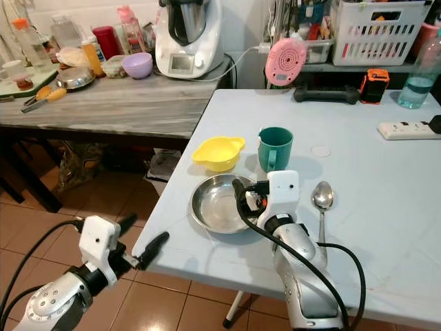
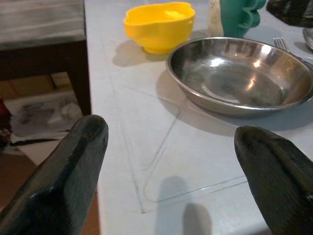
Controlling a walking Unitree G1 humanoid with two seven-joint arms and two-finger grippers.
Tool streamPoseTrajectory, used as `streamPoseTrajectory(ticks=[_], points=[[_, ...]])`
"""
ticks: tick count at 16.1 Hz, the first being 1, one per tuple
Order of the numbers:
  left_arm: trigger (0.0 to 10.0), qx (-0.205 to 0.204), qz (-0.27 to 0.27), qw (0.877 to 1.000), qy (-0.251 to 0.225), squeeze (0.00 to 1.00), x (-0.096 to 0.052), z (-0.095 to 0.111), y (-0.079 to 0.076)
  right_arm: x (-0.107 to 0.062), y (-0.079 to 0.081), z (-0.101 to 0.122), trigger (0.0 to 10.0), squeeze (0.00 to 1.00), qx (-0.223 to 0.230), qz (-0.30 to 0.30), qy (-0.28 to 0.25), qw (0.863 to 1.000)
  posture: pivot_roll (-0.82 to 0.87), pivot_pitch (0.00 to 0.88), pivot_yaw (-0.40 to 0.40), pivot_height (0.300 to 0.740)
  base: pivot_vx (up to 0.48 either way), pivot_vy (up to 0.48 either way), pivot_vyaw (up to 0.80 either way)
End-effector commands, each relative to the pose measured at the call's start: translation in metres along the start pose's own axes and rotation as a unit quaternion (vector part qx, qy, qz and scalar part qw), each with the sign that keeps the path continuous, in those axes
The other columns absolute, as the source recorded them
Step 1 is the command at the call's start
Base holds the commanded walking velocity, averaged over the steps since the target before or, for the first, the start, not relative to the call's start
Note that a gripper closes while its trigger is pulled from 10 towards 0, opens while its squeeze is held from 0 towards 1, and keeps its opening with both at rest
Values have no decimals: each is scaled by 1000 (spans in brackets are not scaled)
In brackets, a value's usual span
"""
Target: Setting the table
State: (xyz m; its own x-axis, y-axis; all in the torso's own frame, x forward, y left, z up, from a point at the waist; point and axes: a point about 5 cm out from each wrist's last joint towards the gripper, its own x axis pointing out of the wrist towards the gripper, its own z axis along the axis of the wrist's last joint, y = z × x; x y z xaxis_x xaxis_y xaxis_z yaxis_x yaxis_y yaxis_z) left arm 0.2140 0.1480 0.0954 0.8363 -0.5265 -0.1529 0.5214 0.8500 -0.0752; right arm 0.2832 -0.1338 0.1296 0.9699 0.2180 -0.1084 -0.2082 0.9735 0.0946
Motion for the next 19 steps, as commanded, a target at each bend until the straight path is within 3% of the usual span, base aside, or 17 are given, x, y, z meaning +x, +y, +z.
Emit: streamPoseTrajectory(ticks=[1, 7, 15, 16, 17, 18, 19], points=[[10000, 15, -16, 1000, 2, 0, -1, 4, 0, 1, 0, 1, 10000, 0, 11, -3, 3, 1000, -202, 24, 96, 740, 0, 0, 0], [10000, 20, -29, 999, 13, 0, -2, 1, 0, 5, -6, -4, 10000, 0, 26, -26, 45, 998, -202, 30, 95, 740, 0, 0, 0], [10000, 10, -34, 999, 12, 0, -2, 1, -4, 9, -2, -21, 10000, 0, 18, -13, 105, 994, -201, 28, 97, 740, 0, 0, 0], [10000, 4, -33, 999, 12, 0, -1, 1, -5, 10, -2, -26, 8314, 0, 17, -13, 119, 993, -201, 28, 97, 740, 0, 0, 0], [10000, 0, -33, 999, 11, 0, 0, 1, -6, 11, -2, -29, 4824, 0, 17, -15, 124, 992, -202, 29, 97, 740, 0, 0, 0], [10000, -4, -34, 999, 10, 0, 1, 1, -7, 12, -1, -32, 0, 0, 16, -15, 126, 992, -203, 28, 98, 740, 0, 0, 0], [10000, -4, -35, 999, 10, 0, 1, 1, -7, 12, 1, -34, 0, 0, 16, -12, 130, 991, -201, 29, 97, 740, 0, 0, 0]])
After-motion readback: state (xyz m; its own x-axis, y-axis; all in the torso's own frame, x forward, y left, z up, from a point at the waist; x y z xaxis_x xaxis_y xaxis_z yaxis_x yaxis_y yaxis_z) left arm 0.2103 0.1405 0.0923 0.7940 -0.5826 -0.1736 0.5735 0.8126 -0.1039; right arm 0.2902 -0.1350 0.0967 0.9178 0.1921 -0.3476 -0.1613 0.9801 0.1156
